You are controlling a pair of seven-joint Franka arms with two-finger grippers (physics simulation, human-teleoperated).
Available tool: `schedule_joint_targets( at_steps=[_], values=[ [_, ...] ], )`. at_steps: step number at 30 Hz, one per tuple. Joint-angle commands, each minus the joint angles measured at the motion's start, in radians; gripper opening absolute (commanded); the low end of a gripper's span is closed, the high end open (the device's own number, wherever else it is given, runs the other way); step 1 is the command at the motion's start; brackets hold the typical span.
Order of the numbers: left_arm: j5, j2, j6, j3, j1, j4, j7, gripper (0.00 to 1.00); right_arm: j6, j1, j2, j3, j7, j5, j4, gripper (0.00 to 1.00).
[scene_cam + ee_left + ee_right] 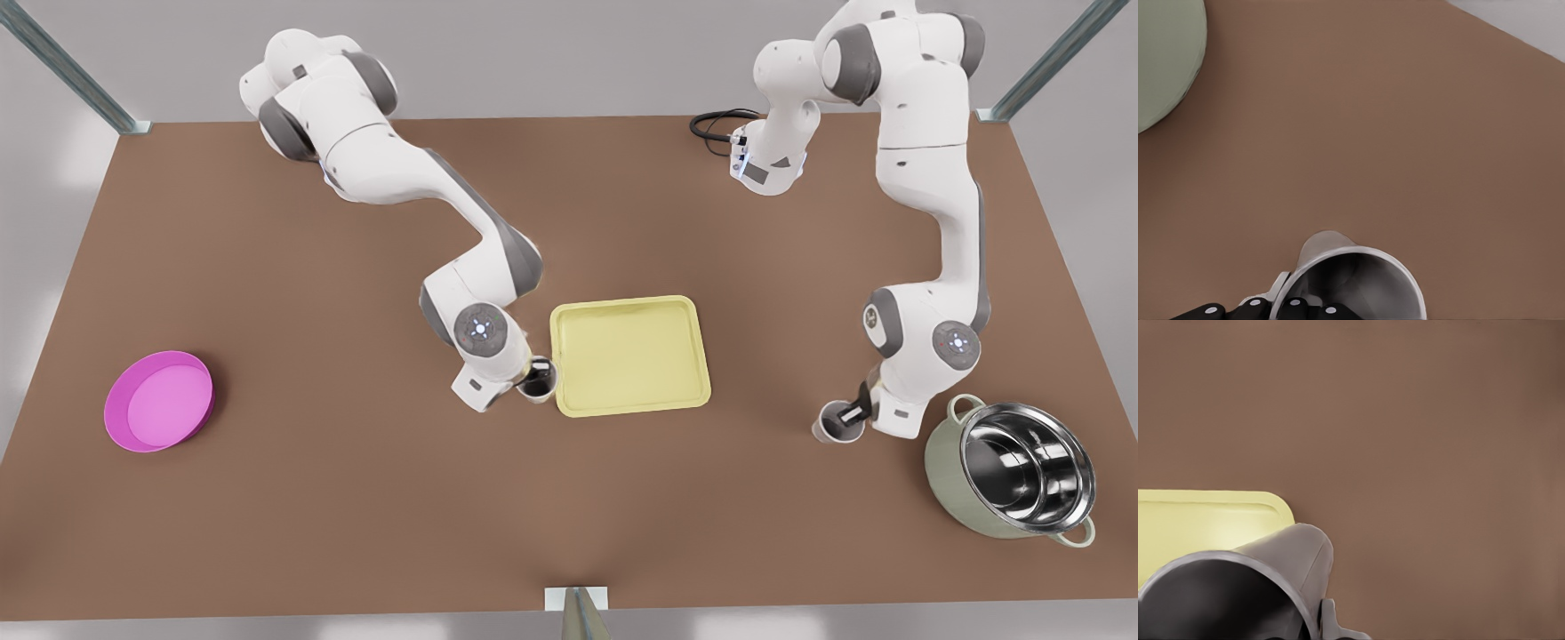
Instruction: Use the left arm to pick up the white IKEA cup from the tray and place it on the middle-left position; use the right arm to pick up the white IKEA cup from the tray and place it on the middle-right position
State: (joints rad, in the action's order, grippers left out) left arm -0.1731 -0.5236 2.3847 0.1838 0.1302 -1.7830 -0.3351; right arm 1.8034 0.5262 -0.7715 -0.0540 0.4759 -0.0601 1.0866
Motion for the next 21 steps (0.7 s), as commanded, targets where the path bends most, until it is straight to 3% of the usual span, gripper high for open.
schedule_joint_targets(
  at_steps=[1,5,9,10,11,12,20,21],
  values=[
    [-0.077,-0.036,0.025,0.000,-0.007,0.033,0.197,0.20,-0.087,-0.028,0.004,0.019,-0.461,0.022,-0.001,0.00],
    [-0.075,-0.085,0.091,-0.001,-0.007,0.063,0.197,0.20,-0.038,-0.060,-0.009,0.071,-0.640,0.020,-0.001,0.00],
    [-0.106,-0.131,0.123,-0.001,-0.007,0.090,0.195,0.21,0.047,-0.098,-0.084,0.066,-0.675,0.014,-0.001,0.00],
    [-0.108,-0.136,0.123,-0.001,-0.007,0.091,0.195,0.26,0.047,-0.098,-0.114,0.062,-0.674,0.014,-0.001,0.00],
    [-0.108,-0.139,0.123,-0.001,-0.006,0.091,0.195,0.70,0.045,-0.100,-0.135,0.063,-0.674,0.013,-0.001,0.00],
    [-0.108,-0.144,0.123,-0.001,-0.007,0.097,0.195,1.00,0.047,-0.101,-0.150,0.063,-0.675,0.011,-0.001,0.00],
    [-0.089,-0.147,0.123,-0.001,-0.004,0.099,0.200,1.00,0.102,-0.118,-0.177,0.046,-0.680,0.009,-0.002,0.00],
    [-0.089,-0.147,0.123,-0.001,-0.004,0.099,0.202,1.00,0.102,-0.118,-0.177,0.043,-0.678,0.009,-0.002,0.12]
  ],
)
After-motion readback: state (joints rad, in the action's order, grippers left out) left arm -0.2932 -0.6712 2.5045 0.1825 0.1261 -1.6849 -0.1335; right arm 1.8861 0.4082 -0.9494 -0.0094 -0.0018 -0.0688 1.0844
